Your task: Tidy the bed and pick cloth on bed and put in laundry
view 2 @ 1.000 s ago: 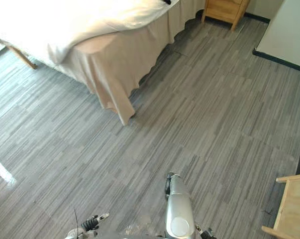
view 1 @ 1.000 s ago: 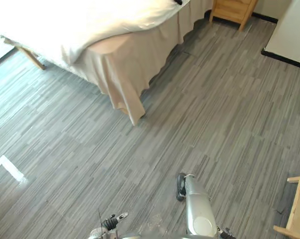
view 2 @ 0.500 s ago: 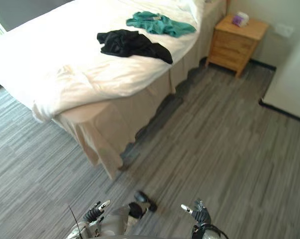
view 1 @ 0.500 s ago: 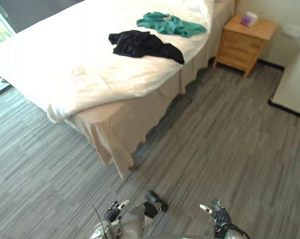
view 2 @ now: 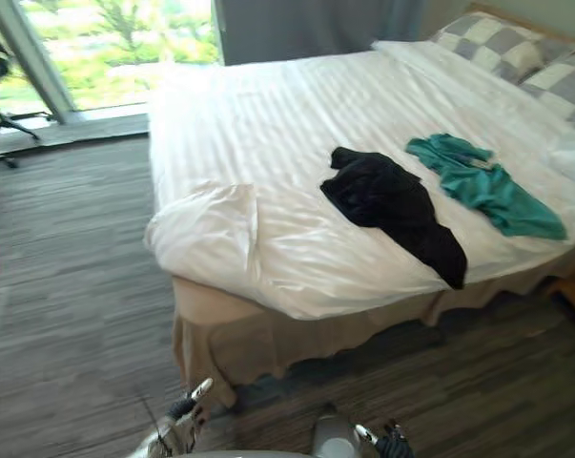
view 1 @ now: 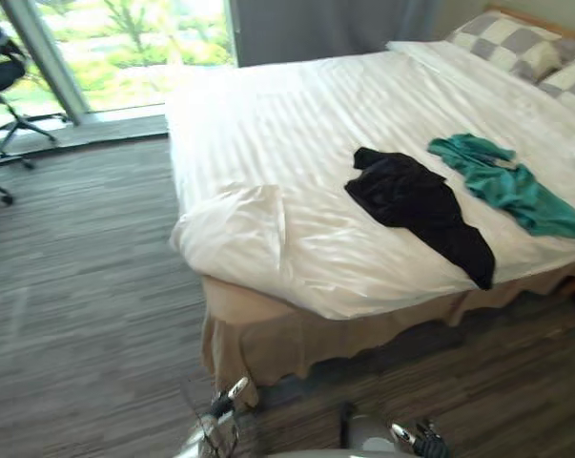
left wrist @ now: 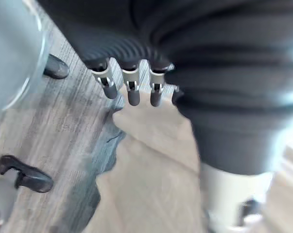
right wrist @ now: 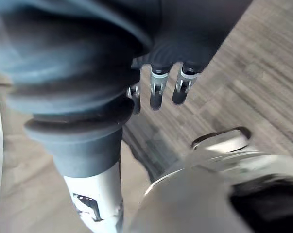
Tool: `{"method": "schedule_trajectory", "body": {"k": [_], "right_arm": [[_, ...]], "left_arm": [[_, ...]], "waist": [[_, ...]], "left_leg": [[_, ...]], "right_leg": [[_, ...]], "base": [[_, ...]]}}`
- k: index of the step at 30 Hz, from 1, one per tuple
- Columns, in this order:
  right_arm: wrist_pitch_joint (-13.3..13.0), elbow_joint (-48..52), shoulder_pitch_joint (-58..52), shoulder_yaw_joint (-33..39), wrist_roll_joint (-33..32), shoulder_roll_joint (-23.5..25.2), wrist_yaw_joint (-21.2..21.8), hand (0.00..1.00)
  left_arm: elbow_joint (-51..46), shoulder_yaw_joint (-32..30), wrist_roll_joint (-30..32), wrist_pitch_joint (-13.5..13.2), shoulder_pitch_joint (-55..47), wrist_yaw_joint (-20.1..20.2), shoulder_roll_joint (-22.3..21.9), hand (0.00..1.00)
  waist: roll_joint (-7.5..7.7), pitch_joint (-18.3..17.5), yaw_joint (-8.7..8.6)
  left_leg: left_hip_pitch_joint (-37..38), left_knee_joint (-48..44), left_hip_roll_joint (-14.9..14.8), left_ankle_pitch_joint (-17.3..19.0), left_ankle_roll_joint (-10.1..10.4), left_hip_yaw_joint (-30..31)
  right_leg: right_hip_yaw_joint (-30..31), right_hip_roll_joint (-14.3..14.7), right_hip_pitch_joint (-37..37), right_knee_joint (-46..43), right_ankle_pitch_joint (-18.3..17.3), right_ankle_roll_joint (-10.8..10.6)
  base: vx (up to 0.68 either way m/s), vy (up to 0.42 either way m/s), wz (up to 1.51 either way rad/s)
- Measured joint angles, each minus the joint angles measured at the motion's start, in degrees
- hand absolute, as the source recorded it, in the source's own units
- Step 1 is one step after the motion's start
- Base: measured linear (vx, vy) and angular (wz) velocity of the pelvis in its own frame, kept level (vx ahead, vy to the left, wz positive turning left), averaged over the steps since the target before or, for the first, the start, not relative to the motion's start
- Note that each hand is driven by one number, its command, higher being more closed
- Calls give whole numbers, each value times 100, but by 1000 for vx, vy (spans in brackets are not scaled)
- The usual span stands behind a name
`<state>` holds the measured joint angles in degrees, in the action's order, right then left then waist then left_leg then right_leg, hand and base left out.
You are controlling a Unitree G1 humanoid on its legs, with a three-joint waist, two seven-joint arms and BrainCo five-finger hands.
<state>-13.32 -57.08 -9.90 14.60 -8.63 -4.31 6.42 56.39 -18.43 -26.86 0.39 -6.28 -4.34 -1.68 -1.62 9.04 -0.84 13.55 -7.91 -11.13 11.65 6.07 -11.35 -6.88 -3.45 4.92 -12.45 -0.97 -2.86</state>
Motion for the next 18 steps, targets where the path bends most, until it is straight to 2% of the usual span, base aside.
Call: {"method": "schedule_trajectory", "body": {"k": [2, 5, 6, 8, 10, 11, 13, 14, 16, 17, 18], "right_arm": [[14, -55, 11, -39, -31, -22, 14, 0], [75, -80, -37, -295, -32, -9, 4, 0], [131, -154, -60, -358, -31, -59, -5, 0], [241, -233, -42, -371, -27, -91, -9, 0], [317, -254, 4, -358, -2, -190, 2, 0], [353, -280, 42, -335, 0, -204, 1, 0], [534, -336, 44, -191, -110, -244, 4, 0], [566, -334, 35, -149, -169, -252, 3, 0], [615, -313, 43, -97, -374, -343, 9, 0], [616, -278, 39, -90, -418, -357, 14, 0], [616, -224, 19, -78, -431, -373, 17, 0]], "left_arm": [[24, -207, 1, -182, -72, -109, -63, 0], [1, -244, 1, -550, -173, -258, -11, 0], [-7, -223, 4, -695, -184, -343, 6, 0], [-160, -162, 4, -932, -222, -418, 6, 0], [-748, -67, 89, -1239, -152, -743, 46, 0], [-917, -67, 171, -1286, -98, -862, 87, 0], [-1540, -79, 754, -1429, 81, -1369, 415, 0], [-1682, -81, 915, -1448, 132, -1479, 525, 0], [-2060, -213, 1497, -1468, 420, -1825, 1006, 0], [-2096, -367, 1643, -1462, 553, -1873, 1232, 0], [-2097, -807, 1669, -1458, 756, -1805, 1818, 0]], "waist": [[-5, -3, 39], [115, -8, 73], [173, -31, 184], [175, -99, 180], [76, -130, 168], [39, -96, 165], [-42, -58, 151], [-64, -50, 141], [-139, -57, 74], [-135, -48, 44], [-146, -37, -5]], "left_leg": [[-76, -189, -79, -26, 31, -5], [-717, -1348, -112, -128, 75, -53], [-795, -1412, -79, -224, 23, -174], [-701, -904, 17, -270, 15, -311], [-518, -20, 117, -328, 117, -314], [-486, 94, 117, -351, 154, -311], [-363, 223, 132, -390, 174, -313], [-328, 232, 131, -390, 174, -313], [-260, 399, 129, -384, 177, -330], [-272, 429, 129, -381, 177, -363], [-271, 456, 120, -363, 158, -444]], "right_leg": [[-121, 19, -219, 251, -56, -3], [-308, -170, -559, 790, 32, -60], [-347, -255, -652, 1015, 144, -122], [-401, -289, -676, 1342, 447, -129], [-545, -161, -737, 1843, 913, -67], [-567, -153, -719, 1833, 959, -39], [-598, -153, -838, 1844, 986, -22], [-601, -152, -876, 1853, 986, -22], [-598, -138, -867, 1856, 998, -20], [-589, -141, -844, 1856, 1008, -16], [-549, -117, -776, 1857, 1008, -16]], "base": [[31, -83, 42], [-31, 0, 41], [-30, 15, 28], [10, 28, 32], [45, 28, 36], [-10, 17, 21], [-102, 27, 8], [-121, 16, 1], [-92, -2, 2], [-123, -17, -15], [-140, -38, -39]]}}
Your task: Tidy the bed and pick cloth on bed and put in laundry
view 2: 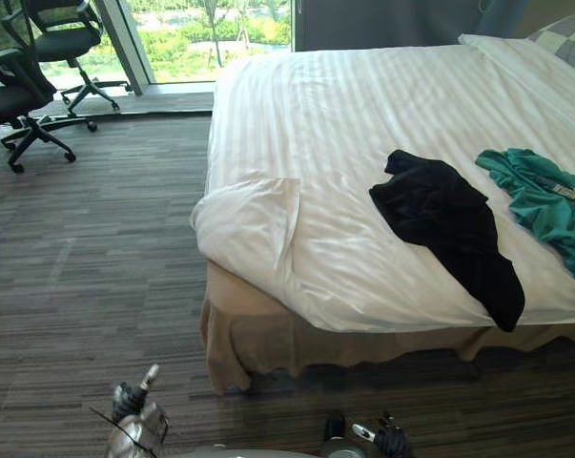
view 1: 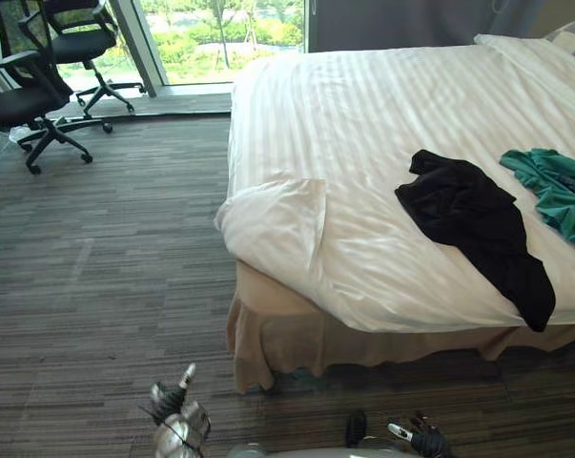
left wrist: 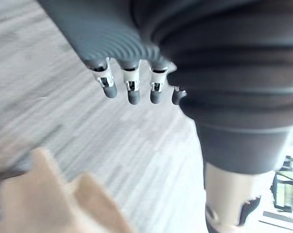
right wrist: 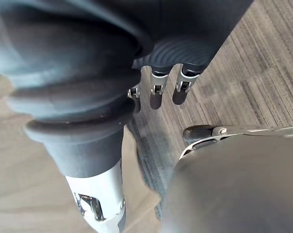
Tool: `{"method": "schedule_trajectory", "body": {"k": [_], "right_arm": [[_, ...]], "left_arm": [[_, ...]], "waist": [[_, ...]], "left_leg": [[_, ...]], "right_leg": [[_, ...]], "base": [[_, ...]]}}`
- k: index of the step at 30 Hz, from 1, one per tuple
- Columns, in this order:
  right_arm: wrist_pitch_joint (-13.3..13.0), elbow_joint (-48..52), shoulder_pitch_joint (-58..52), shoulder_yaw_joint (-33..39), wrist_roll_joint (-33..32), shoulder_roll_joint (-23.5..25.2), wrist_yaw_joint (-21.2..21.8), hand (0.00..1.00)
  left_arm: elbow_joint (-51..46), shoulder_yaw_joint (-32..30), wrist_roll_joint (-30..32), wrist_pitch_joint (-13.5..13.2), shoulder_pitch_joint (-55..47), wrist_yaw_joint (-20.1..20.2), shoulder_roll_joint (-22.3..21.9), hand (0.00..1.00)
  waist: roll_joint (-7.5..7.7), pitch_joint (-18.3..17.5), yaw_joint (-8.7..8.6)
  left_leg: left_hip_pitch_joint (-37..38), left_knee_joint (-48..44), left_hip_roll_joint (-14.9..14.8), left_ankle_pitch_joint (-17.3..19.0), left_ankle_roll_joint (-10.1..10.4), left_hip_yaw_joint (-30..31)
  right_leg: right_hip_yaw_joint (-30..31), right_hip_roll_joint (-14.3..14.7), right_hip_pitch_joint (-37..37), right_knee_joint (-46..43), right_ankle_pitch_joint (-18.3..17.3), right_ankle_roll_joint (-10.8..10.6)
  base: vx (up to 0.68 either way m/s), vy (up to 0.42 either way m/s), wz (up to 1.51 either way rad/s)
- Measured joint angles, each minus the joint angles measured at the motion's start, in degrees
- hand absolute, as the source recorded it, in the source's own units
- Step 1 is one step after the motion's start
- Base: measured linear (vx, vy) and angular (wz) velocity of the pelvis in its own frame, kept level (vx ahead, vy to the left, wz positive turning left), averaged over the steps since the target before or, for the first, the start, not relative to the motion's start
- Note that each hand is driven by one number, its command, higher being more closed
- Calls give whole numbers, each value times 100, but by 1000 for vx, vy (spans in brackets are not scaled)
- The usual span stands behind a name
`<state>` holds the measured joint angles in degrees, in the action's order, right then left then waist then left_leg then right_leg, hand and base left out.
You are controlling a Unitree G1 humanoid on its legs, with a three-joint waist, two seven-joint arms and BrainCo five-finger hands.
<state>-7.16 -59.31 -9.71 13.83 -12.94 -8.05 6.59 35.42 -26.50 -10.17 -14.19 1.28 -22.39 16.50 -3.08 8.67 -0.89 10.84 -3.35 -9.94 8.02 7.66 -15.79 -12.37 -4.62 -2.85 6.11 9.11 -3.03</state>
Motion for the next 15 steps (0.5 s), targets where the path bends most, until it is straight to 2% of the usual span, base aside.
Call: {"method": "schedule_trajectory", "body": {"k": [1, 2, 4, 6, 8, 9, 11, 15], "right_arm": [[-26, 72, -110, 54, -1, 0, 52, 0], [-25, 108, -201, 109, -1, 5, 96, 0], [-51, 216, -601, 199, 0, 35, 151, 0], [-110, 218, -861, 204, 4, 47, 164, 0], [-131, 217, -1019, 207, -1, 90, 157, 0], [-143, 218, -1081, 322, -12, 107, 119, 0], [-136, 225, -1043, 357, -7, 109, 102, 0], [-55, 229, -1038, 443, 15, 228, 77, 0]], "left_arm": [[15, -484, -118, -14, 206, 293, 650, 0], [15, -654, -172, -23, 361, 422, 994, 0], [38, -955, -291, -312, 1077, 864, 1947, 0], [37, -788, -261, -398, 1593, 1012, 2291, 0], [36, -329, -136, -369, 1988, 1020, 2380, 0], [0, 59, 123, -314, 2149, 999, 2380, 0], [-190, 727, 555, -115, 2380, 1002, 2375, 0], [-583, 1564, 1517, 445, 2876, 992, 2366, 0]], "waist": [[3, -5, -29], [17, -13, -29], [-8, -25, -29], [-82, -99, -80], [-186, -198, -171], [-295, -239, -235], [-371, -259, -389], [-330, -242, -524]], "left_leg": [[12, 35, -24, 16, 26, -148], [10, 41, -43, 17, 27, -215], [11, 59, -111, 18, 28, -432], [14, 136, -103, 11, 39, -525], [20, 148, -109, -19, 83, -545], [25, 150, -110, -57, 91, -571], [61, 178, -105, -80, 118, -617], [193, 256, -113, -102, 149, -755]], "right_leg": [[80, 40, 78, 0, 9, 8], [113, 58, 116, -1, 15, 12], [127, 91, 184, -1, 22, 22], [139, 86, 255, -2, 63, 75], [159, 98, 276, -2, 73, 82], [196, 97, 298, -3, 92, 69], [246, 102, 309, -6, 132, 64], [366, 167, 321, -9, 143, 75]], "base": [[-134, -56, -47], [-85, -61, -41], [-38, -38, -20], [6, -2, -14], [38, 26, -14], [50, 33, -15], [70, 48, -19], [53, 31, -20]]}}
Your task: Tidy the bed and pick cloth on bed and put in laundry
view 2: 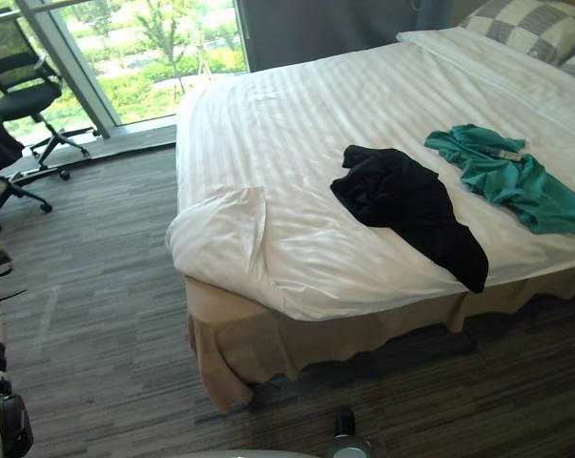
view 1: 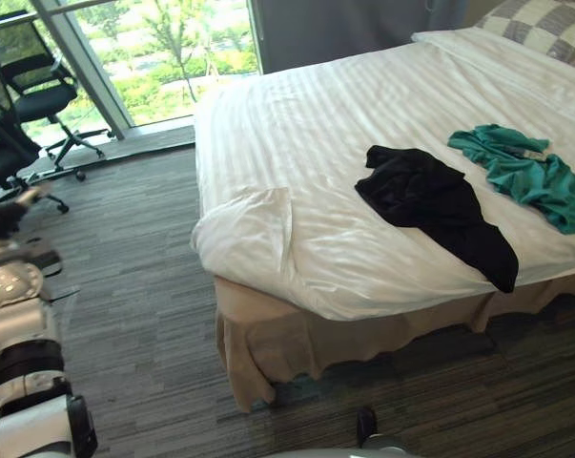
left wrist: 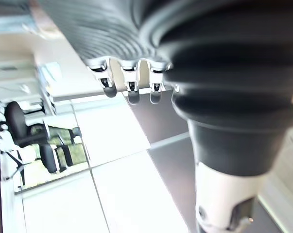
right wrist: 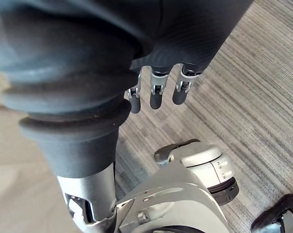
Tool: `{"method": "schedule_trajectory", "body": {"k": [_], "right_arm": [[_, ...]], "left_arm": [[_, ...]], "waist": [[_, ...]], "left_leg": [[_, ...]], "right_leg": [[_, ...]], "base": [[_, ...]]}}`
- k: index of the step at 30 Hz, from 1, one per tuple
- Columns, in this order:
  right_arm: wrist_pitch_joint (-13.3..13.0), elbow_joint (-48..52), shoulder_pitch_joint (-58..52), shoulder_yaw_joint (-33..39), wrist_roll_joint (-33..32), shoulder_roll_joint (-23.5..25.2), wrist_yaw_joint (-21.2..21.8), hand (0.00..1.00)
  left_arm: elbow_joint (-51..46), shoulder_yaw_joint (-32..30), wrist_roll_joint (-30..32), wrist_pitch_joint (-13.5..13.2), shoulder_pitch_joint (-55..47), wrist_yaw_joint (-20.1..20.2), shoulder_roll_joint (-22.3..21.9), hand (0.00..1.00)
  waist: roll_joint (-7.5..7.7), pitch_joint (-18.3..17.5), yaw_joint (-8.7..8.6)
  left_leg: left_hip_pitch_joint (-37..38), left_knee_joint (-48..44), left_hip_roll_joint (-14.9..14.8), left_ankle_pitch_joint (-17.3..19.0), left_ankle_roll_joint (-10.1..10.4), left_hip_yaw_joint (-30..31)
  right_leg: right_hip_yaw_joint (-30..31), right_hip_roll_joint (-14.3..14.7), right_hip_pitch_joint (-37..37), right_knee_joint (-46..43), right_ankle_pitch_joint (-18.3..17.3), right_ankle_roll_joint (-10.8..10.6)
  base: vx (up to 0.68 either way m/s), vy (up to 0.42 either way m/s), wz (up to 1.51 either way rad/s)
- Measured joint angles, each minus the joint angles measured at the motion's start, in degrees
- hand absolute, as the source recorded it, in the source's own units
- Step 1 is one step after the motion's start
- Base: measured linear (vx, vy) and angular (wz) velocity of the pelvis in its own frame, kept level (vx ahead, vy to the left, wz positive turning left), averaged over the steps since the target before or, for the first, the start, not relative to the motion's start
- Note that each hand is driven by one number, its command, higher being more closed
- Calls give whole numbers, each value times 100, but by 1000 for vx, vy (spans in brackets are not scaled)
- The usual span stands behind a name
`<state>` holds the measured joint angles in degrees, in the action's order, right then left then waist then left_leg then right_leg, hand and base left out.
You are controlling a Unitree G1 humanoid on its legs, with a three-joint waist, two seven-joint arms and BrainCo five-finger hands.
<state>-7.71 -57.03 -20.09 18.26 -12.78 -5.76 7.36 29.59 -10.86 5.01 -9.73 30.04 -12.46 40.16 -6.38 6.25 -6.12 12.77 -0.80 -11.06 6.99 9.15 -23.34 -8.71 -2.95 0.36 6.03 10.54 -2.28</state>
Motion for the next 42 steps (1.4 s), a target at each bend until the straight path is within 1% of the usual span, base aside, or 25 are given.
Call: {"method": "schedule_trajectory", "body": {"k": [1, 2, 3, 4, 6, 10, 11, 12, 14, 15, 16, 17, 19, 20, 24, 26, 27, 29, 30, 32, 34, 35, 36, 39, 42], "right_arm": [[54, -4, -5, 1, 13, -4, 0, 0], [158, -7, -11, 1, 53, 23, 3, 0], [174, -3, -10, 15, 57, 44, 1, 0], [206, 0, -9, 46, 61, 58, 3, 0], [279, 12, -6, 45, 64, 60, 8, 0], [533, 212, 0, 20, 99, 54, 22, 0], [580, 258, 8, -4, 98, 45, 22, 0], [681, 319, 45, -37, 91, 5, 23, 0], [823, 434, 208, -121, 36, -80, 26, 0], [857, 464, 434, -126, -27, -117, 25, 0], [908, 532, 622, -139, -123, -191, 85, 0], [925, 625, 670, -154, -151, -210, 137, 0], [946, 897, 776, -390, -292, -248, 173, 0], [948, 946, 797, -432, -342, -250, 171, 0], [1055, 1367, 765, -656, -596, -376, 171, 0], [1082, 1526, 739, -729, -687, -377, 168, 0], [1086, 1614, 736, -754, -695, -363, 166, 0], [1116, 1841, 743, -753, -768, -367, 183, 0], [1118, 1958, 758, -741, -829, -394, 212, 0], [1080, 2076, 939, -651, -986, -395, 206, 0], [1032, 2259, 1173, -616, -1046, -398, 213, 0], [1022, 2357, 1225, -620, -1065, -395, 261, 0], [991, 2568, 1301, -620, -1084, -420, 307, 0], [1010, 2683, 1356, -621, -1100, -531, 313, 0], [1075, 2631, 1415, -622, -1120, -708, 290, 0]], "left_arm": [[-1, 56, 143, 78, 42, 1, -1, 0], [-8, 173, 426, 283, 79, 3, -1, 0], [-9, 201, 544, 371, 79, 13, -1, 0], [-9, 264, 765, 566, 79, 63, -1, 0], [13, 450, 975, 841, 79, 195, -1, 0], [59, 1026, 1221, 1356, 83, 538, -8, 0], [80, 1068, 1254, 1414, 101, 588, -26, 0], [192, 1083, 1324, 1520, 188, 623, -149, 0], [384, 1184, 1415, 1689, 390, 604, -314, 0], [527, 1356, 1590, 1785, 600, 575, -380, 0], [687, 1513, 1784, 1845, 828, 456, -466, 0], [738, 1552, 1850, 1869, 941, 428, -522, 0], [860, 1756, 1956, 1969, 1326, 126, -643, 0], [871, 1805, 1980, 1986, 1397, 59, -658, 0], [873, 1959, 2050, 2154, 2031, -426, -807, 0], [873, 2049, 2107, 2224, 2377, -551, -807, 0], [872, 2066, 2166, 2293, 2544, -607, -807, 100], [845, 2228, 2406, 2456, 2829, -758, -823, 100], [812, 2256, 2603, 2546, 2916, -765, -848, 100], [765, 2270, 2762, 2650, 3010, -732, -855, 100], [638, 2449, 3096, 2792, 3094, -314, -856, 100], [625, 2547, 3259, 2808, 3146, -68, -856, 100], [573, 2664, 3420, 2774, 3204, 366, -852, 100], [579, 2693, 3387, 2654, 3177, 635, -836, 100], [698, 2655, 2865, 2388, 2714, 945, -791, 100]], "waist": [[1, 0, -10], [1, 0, -25], [2, 1, -35], [25, 8, -78], [73, 19, -76], [166, 65, -105], [172, 79, -116], [145, 138, -125], [174, 320, -161], [199, 516, -225], [208, 752, -273], [226, 868, -286], [319, 1216, -372], [327, 1265, -418], [348, 1544, -403], [429, 1615, -358], [487, 1657, -326], [556, 1779, -239], [560, 1876, -232], [557, 1895, -220], [542, 1925, -177], [539, 1924, -106], [540, 1924, -12], [537, 1922, 75], [510, 1917, 53]], "left_leg": [[0, 1, 5, 0, 0, 0], [4, 9, 20, 1, -1, 0], [5, 16, 26, 1, -1, 1], [5, 26, 40, 1, -2, 1], [4, 26, 62, 4, -7, 1], [-96, 20, 129, 15, -28, -15], [-148, 19, 146, 20, -36, -23], [-279, 6, 188, 8, -53, -34], [-569, -60, 249, 1, -80, -46], [-860, -170, 308, 2, -99, -39], [-1072, -220, 334, -64, -182, -47], [-1154, -223, 360, -98, -189, -55], [-1432, -231, 403, -206, -179, -143], [-1486, -228, 397, -219, -177, -159], [-1781, -275, 360, -224, -167, -365], [-2025, -355, 356, -206, -185, -386], [-2149, -387, 352, -201, -189, -407], [-2402, -432, 334, -201, -192, -440], [-2471, -441, 304, -210, -183, -470], [-2617, -491, 279, -221, -170, -500], [-2658, -562, 263, -221, -169, -505], [-2657, -598, 258, -221, -169, -519], [-2654, -622, 249, -221, -169, -535], [-2574, -636, 256, -221, -169, -535], [-2222, -622, 271, -219, -171, -545]], "right_leg": [[-2, 9, 0, 0, 0, 0], [-16, 9, -1, 2, 0, 0], [-24, 4, -2, 3, 0, 0], [-37, -8, -3, 4, 0, 0], [-39, -26, -3, 5, 0, -1], [-12, -90, 122, 7, 14, -30], [0, -108, 179, 7, 20, -38], [30, -148, 314, 6, 36, -56], [100, -226, 575, 2, 131, -56], [123, -304, 819, -12, 202, -86], [141, -363, 1045, -22, 305, -69], [167, -381, 1154, -24, 356, -73], [298, -410, 1476, -28, 473, -2], [307, -404, 1536, -28, 482, 9], [449, -405, 1840, -31, 539, 17], [473, -427, 2043, -31, 569, 4], [489, -434, 2159, -31, 584, 8], [514, -435, 2399, -31, 614, 8], [487, -431, 2452, -31, 626, 20], [482, -428, 2585, -31, 657, 34], [476, -432, 2600, -32, 661, 33], [478, -431, 2599, -32, 661, 33], [466, -432, 2584, -33, 661, 33], [451, -446, 2523, -34, 661, 32], [390, -482, 2100, -34, 591, -30]], "base": [[0, 0, 0], [6, 6, 4], [-2, 17, 5], [-14, 20, 4], [-33, 14, 2], [-65, -2, -3], [-66, -8, -9], [-65, -7, -9], [-87, -7, -6], [-98, -14, 3], [-81, -20, 3], [-55, -14, -5], [-32, 7, -14], [-15, -2, -16], [-23, -13, -14], [-59, 12, 3], [-77, 16, -1], [-81, 21, 5], [-67, 26, 10], [-48, 37, 5], [-34, 53, 1], [-20, 66, 2], [-16, 63, 2], [3, 50, 4], [21, 63, 4]]}}
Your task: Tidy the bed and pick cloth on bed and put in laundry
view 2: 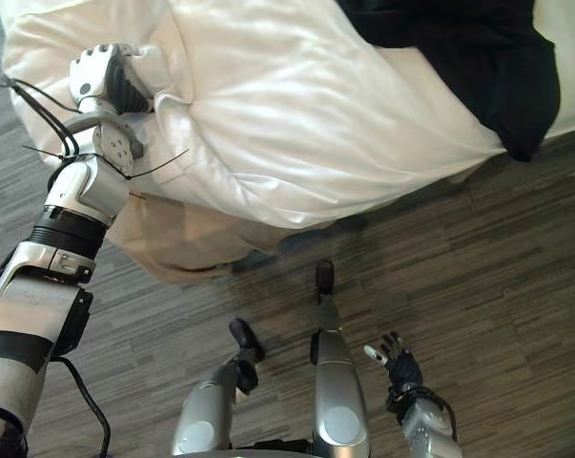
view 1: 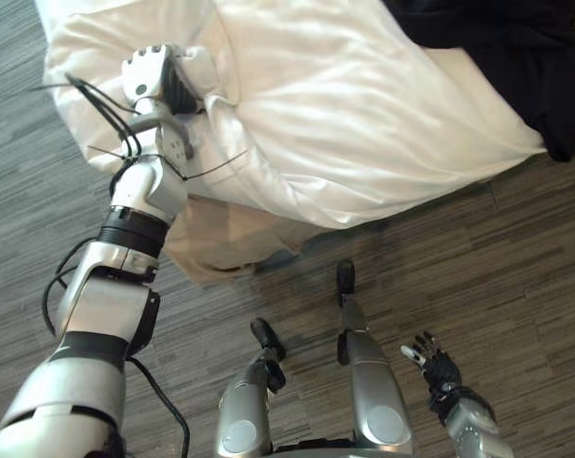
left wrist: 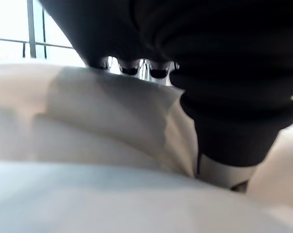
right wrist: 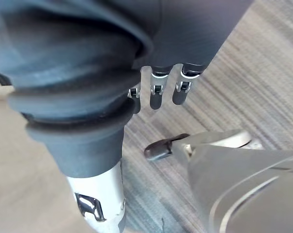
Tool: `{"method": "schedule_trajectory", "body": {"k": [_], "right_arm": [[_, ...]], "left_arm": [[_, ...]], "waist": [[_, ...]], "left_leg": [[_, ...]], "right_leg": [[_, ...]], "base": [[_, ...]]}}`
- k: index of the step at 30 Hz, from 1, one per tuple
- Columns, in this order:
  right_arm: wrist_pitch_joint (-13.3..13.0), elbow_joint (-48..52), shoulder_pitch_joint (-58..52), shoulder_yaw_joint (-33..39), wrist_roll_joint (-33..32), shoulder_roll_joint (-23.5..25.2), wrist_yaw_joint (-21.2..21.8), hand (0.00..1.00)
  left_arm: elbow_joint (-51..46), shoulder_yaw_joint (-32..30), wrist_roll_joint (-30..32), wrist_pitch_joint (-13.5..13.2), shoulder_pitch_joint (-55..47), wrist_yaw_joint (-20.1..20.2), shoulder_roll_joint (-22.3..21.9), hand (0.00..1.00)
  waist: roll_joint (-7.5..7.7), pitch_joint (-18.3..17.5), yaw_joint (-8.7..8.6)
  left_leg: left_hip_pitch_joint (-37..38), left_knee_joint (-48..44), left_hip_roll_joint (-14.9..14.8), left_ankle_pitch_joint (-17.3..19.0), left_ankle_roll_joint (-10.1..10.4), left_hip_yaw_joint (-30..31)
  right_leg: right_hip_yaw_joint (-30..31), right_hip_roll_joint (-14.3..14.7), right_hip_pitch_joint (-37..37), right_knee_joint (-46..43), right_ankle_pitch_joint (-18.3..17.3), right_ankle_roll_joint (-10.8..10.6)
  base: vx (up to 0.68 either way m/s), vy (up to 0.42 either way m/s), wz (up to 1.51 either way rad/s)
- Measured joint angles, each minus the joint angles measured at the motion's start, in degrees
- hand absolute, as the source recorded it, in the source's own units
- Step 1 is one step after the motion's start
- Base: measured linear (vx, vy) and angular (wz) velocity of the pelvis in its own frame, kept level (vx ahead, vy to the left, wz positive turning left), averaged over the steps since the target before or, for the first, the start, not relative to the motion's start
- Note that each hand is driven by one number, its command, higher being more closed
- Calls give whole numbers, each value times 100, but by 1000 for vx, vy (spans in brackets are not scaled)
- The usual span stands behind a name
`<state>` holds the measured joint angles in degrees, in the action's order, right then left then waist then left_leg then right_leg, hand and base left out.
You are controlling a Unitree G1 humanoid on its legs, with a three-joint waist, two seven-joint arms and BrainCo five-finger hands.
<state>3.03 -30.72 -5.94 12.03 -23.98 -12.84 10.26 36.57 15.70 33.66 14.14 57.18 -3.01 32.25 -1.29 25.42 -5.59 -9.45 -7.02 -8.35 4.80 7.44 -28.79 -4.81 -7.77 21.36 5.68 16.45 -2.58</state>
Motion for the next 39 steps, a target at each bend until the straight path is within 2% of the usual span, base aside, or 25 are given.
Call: {"method": "schedule_trajectory", "body": {"k": [3, 4, 5, 7, 8, 11, 15, 17, 18, 21, 23, 24, 26, 27, 30, 32, 35, 39], "right_arm": [[32, -86, 4, 6, 4, -95, -59, 0], [83, -201, 26, 3, 14, -104, -161, 0], [125, -348, 38, 4, 36, -94, -250, 0], [200, -605, 37, 14, 57, -92, -336, 0], [228, -818, 15, 32, 60, -71, -434, 0], [238, -1232, -14, 167, 102, -29, -638, 0], [196, -1563, -71, 328, 104, 142, -954, 0], [187, -1582, -73, 386, 106, 192, -1080, 0], [121, -1582, -83, 402, 112, 195, -1157, 0], [-151, -1550, -67, 743, 273, 172, -1248, 0], [-382, -1369, -64, 845, 438, 61, -1259, 0], [-517, -1164, -46, 853, 567, -70, -1168, 100], [-751, -943, 11, 893, 672, -265, -806, 100], [-1203, -804, 16, 882, 737, -331, -419, 100], [-1868, 152, -28, 730, 1201, -361, 229, 100], [-2044, 921, -22, 481, 1376, -499, 606, 100], [-1891, 1945, 356, -293, 1451, -901, 1121, 100], [-1323, 2094, 1290, -1127, 1112, -991, 1527, 100]], "left_arm": [[-4, -110, -506, -459, -736, 219, 0, 100], [-7, -209, -746, -726, -1093, 307, -1, 100], [-60, -319, -965, -953, -1500, 384, 0, 0], [-156, -440, -1187, -1142, -2182, 513, -2, 0], [-257, -549, -1349, -1233, -2813, 602, -2, 0], [-431, -1027, -1585, -1318, -4149, 694, -143, 0], [-570, -1688, -1812, -1427, -5288, 629, -617, 0], [-565, -1873, -1867, -1431, -5759, 619, -766, 0], [-557, -1975, -2060, -1424, -6054, 585, -883, 0], [-547, -2221, -2410, -1436, -6561, 537, -1256, 0], [-546, -2307, -2465, -1443, -6870, 525, -1444, 0], [-541, -2334, -2540, -1442, -7011, 505, -1567, 0], [-520, -2474, -2699, -1442, -7157, 402, -1806, 0], [-429, -2552, -2793, -1433, -7193, 305, -1911, 0], [-236, -2783, -2918, -1364, -7321, 157, -2062, 0], [-231, -2851, -2963, -1286, -7362, 149, -2070, 0], [-227, -2996, -3120, -1273, -7464, -7, -2097, 0], [-226, -2967, -4023, -1488, -7488, 62, -2405, 0]], "waist": [[-147, -118, 6], [-203, -161, 23], [-258, -206, 29], [-330, -398, 31], [-354, -670, 58], [-383, -1130, 248], [-228, -1641, 470], [-142, -1720, 515], [-103, -1753, 518], [-42, -1807, 669], [-30, -1926, 664], [-26, -1929, 658], [16, -1973, 673], [56, -1993, 680], [147, -2024, 651], [195, -2030, 651], [286, -2103, 696], [384, -2160, 981]], "left_leg": [[275, 8, 16, 88, -123, -36], [377, 18, 36, 97, -132, 0], [522, 38, 42, 98, -134, 56], [706, 105, 48, 98, -134, 155], [802, 144, 48, 99, -133, 220], [1209, 315, 36, 110, -113, 396], [1406, 377, 41, 172, -87, 675], [1522, 427, 52, 179, -80, 755], [1552, 434, 58, 180, -78, 822], [1645, 466, 77, 169, -90, 889], [1660, 472, 99, 165, -94, 976], [1730, 473, 126, 165, -95, 980], [1776, 488, 140, 166, -96, 984], [1777, 490, 143, 166, -96, 993], [1765, 495, 143, 165, -96, 1048], [1716, 505, 142, 164, -97, 1135], [1705, 510, 134, 151, -83, 1237], [1617, 504, 162, 44, -121, 1553]], "right_leg": [[-54, -38, -223, -168, -156, -54], [-135, -70, -358, -170, -176, -66], [-204, -92, -539, -163, -204, -91], [-306, -99, -771, -121, -236, -108], [-367, -96, -962, -2, -238, -112], [-587, -34, -1399, 5, -358, -169], [-814, -67, -1724, 33, -474, -224], [-893, -78, -1860, 35, -515, -243], [-946, -92, -1923, 35, -527, -250], [-1024, -112, -2015, 34, -561, -292], [-1097, -133, -2046, 34, -570, -298], [-1099, -136, -2112, 35, -571, -299], [-1110, -140, -2153, 36, -573, -301], [-1119, -141, -2156, 36, -574, -302], [-1178, -146, -2166, 37, -590, -300], [-1251, -152, -2212, 36, -607, -295], [-1355, -152, -2228, 36, -627, -285], [-1664, -202, -2327, 35, -627, -286]], "base": [[9, 66, 7], [2, 58, 23], [11, 51, 26], [25, 43, 27], [69, 33, 25], [59, 7, 26], [11, 27, 29], [11, 19, 22], [7, 19, 19], [20, 14, 14], [44, 24, 16], [22, 34, 4], [1, 16, 1], [0, 0, 0], [-34, -12, 6], [-64, -16, 16], [-22, -11, 18], [-4, -1, 40]]}}
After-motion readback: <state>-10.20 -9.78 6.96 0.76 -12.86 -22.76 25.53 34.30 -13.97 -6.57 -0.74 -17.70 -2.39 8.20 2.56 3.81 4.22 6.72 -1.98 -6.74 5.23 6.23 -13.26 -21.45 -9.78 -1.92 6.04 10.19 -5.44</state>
